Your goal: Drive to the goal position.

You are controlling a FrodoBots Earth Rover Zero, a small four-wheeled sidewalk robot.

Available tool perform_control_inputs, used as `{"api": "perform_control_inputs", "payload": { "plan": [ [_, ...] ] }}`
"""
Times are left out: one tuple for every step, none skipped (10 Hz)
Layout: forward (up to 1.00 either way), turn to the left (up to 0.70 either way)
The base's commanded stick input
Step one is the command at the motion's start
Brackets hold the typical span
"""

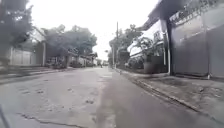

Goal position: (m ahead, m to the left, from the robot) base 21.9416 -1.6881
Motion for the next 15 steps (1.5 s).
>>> {"api": "perform_control_inputs", "payload": {
  "plan": [
    [0.70,0.00],
    [0.70,-0.14],
    [0.70,-0.35],
    [0.70,-0.35],
    [0.70,-0.35],
    [0.70,-0.35],
    [0.70,-0.09],
    [0.70,0.00],
    [0.70,0.00],
    [0.70,0.00],
    [0.70,0.00],
    [0.70,0.00],
    [0.70,0.00],
    [0.70,0.00],
    [0.70,0.00]
  ]
}}
